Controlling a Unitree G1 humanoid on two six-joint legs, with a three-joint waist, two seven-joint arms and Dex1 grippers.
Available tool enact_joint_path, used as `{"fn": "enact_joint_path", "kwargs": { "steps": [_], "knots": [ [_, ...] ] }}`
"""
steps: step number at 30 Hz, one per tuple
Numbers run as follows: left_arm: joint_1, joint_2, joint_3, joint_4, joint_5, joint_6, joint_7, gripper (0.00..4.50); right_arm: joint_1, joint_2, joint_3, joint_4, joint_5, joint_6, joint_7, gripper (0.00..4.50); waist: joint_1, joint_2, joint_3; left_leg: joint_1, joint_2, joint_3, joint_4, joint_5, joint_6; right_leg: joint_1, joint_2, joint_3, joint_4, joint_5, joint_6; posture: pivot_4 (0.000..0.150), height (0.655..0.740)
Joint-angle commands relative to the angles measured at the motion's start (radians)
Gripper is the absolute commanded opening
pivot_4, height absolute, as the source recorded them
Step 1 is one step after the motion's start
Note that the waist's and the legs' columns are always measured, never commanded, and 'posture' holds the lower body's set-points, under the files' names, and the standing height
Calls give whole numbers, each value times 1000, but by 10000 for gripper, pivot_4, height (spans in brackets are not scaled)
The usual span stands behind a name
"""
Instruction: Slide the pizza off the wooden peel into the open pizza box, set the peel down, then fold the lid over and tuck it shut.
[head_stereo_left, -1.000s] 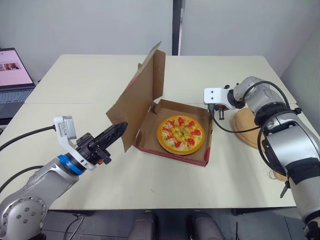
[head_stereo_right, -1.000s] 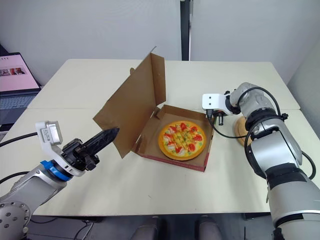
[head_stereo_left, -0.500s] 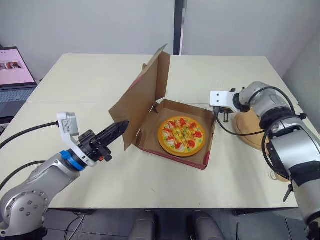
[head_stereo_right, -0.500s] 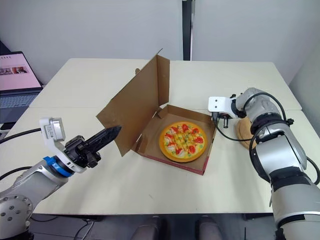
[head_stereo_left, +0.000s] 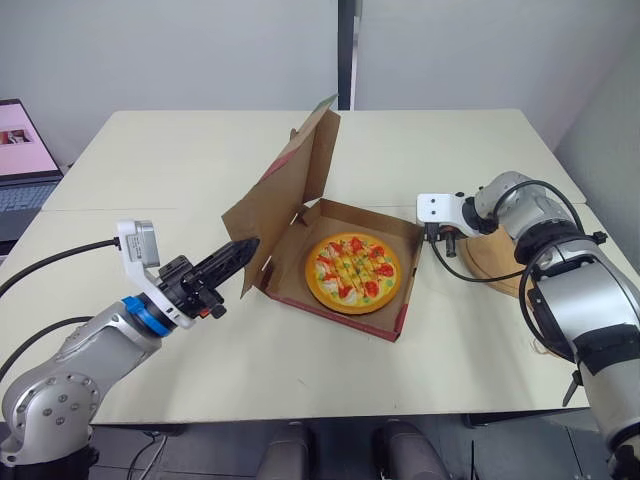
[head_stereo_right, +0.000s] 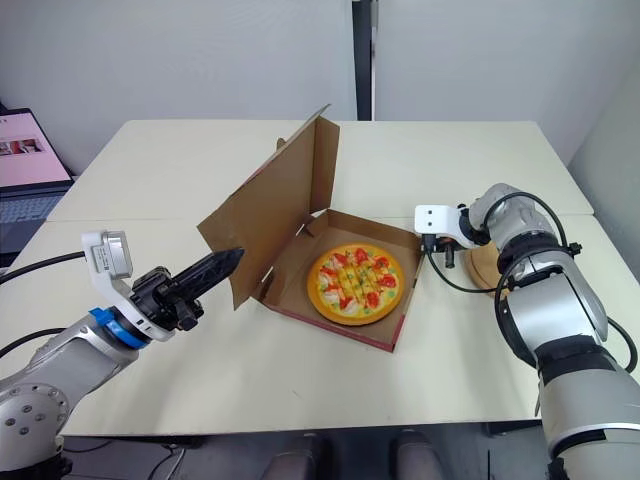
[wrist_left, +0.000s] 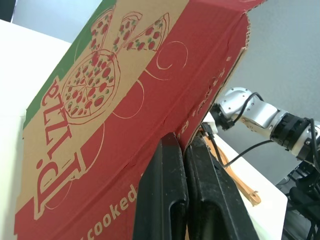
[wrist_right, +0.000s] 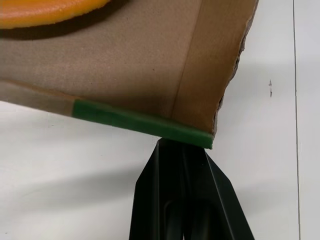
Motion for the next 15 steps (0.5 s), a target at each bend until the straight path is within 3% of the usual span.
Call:
{"fn": "enact_joint_path", "kwargs": {
  "steps": [1, 15],
  "knots": [
    [-15, -5, -6, -3, 4, 2, 0, 0, -30, -36, 16, -24, -41, -3, -94, 244, 3, 0, 0, 0, 0, 0, 0, 0, 0, 0, 0, 0, 0, 0, 0, 1500, 7400],
    [-38, -13, -11, -14, -3, 13, 26, 0, -35, 40, -11, 1, -32, 37, -188, 244, 3, 0, 0, 0, 0, 0, 0, 1, -1, 0, 0, 0, 0, 0, 0, 1500, 7400]
  ]
}}
